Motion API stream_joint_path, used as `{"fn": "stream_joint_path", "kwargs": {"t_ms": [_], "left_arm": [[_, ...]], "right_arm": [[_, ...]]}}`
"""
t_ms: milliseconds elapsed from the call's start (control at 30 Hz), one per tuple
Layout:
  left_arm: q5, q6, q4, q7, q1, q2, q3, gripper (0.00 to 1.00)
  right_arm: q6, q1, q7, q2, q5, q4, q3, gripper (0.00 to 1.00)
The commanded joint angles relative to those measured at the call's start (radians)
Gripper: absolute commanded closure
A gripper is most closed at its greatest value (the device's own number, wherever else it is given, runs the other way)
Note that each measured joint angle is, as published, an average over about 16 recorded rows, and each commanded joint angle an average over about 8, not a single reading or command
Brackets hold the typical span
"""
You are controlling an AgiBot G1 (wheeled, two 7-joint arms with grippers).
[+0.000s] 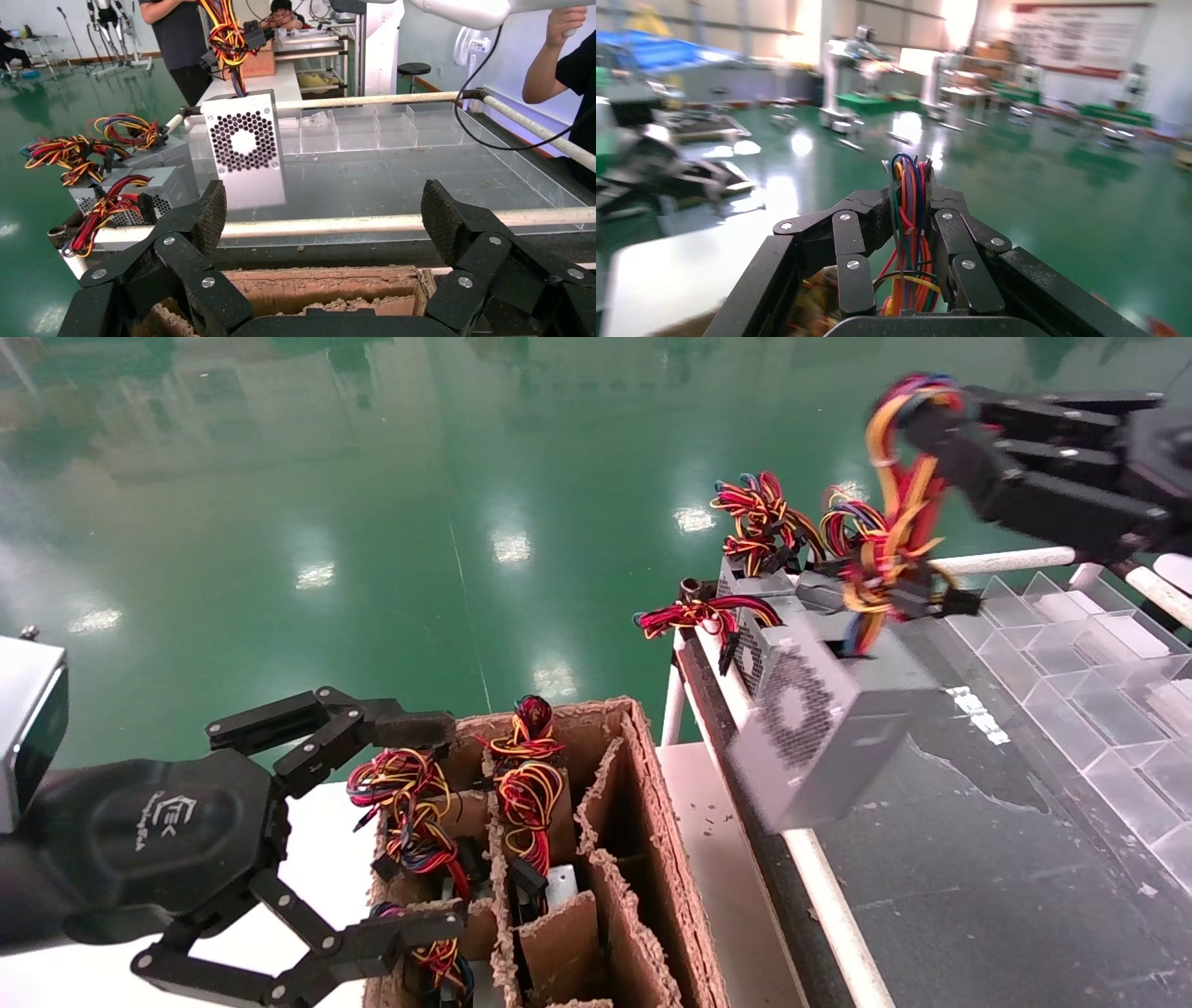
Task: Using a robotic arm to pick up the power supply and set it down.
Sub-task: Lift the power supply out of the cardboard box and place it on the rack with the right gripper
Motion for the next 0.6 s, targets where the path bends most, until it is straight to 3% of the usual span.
{"fn": "stream_joint_path", "kwargs": {"t_ms": [33,600], "left_arm": [[0.000,0.000,0.000,0.000,0.000,0.000,0.000,0.00],[0.000,0.000,0.000,0.000,0.000,0.000,0.000,0.00]], "right_arm": [[0.001,0.014,-0.016,0.014,-0.013,-0.034,-0.003,1.00],[0.038,0.092,-0.184,-0.052,-0.167,-0.350,-0.077,1.00]]}}
